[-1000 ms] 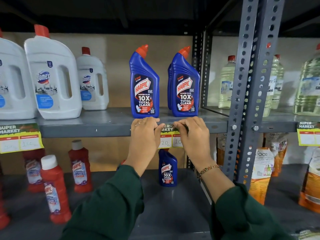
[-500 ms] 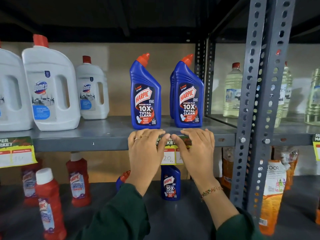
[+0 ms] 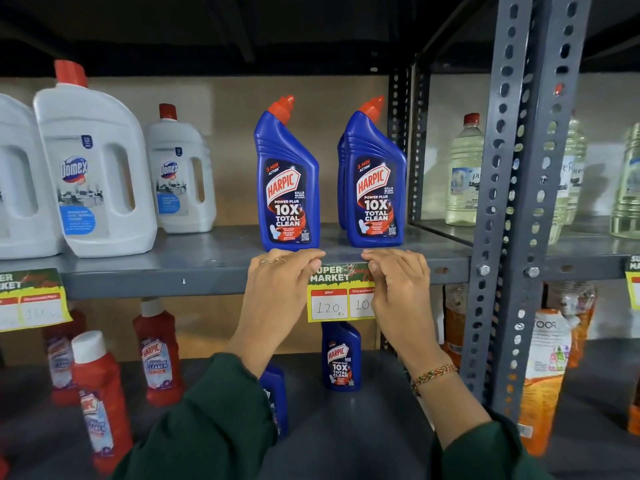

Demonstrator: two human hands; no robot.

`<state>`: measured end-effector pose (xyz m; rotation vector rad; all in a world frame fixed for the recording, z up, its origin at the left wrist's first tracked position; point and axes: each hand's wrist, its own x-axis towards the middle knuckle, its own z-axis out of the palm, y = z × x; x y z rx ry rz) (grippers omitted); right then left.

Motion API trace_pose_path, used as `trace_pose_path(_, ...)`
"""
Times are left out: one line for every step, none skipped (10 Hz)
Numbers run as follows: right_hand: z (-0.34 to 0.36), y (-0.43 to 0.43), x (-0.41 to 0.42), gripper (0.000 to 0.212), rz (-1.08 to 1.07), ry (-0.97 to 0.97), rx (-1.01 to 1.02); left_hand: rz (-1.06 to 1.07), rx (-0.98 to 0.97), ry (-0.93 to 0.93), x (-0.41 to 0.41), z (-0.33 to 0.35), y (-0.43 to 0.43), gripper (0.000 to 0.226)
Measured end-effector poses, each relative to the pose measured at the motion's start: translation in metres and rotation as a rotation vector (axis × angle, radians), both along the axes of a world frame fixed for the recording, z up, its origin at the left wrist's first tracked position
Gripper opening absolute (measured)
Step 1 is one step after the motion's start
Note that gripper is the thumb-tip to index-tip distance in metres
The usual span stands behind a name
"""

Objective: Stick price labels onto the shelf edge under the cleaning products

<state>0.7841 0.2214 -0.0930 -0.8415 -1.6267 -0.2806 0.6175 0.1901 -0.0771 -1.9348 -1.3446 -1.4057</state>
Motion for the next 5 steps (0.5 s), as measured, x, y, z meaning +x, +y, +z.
trace_pose_path(0.003, -0.001, 0.006, 0.027, 0.019, -0.009, -0.044, -0.049, -0.058, -0.046, 0.0, 0.004, -0.005, 0.021)
trace_pose_path(0.003, -0.006, 0.007, 0.029, 0.03, -0.015, -0.065, -0.07, -0.073, -0.067, -0.001, 0.006, -0.006, 0.021)
trace_pose_path(0.009, -0.007, 0.011, 0.037, 0.076, -0.023, -0.095, -0.103, -0.113, -0.063, -0.004, 0.005, -0.008, 0.023)
trace_pose_path(0.013, -0.019, 0.017, 0.04, 0.113, -0.017, -0.148, -0.126, -0.161, -0.053, -0.007, 0.008, -0.017, 0.027)
trace_pose_path(0.007, -0.059, 0.03, 0.04, 0.352, 0.085, -0.365, -0.165, -0.224, -0.102, -0.01, 0.01, -0.031, 0.035)
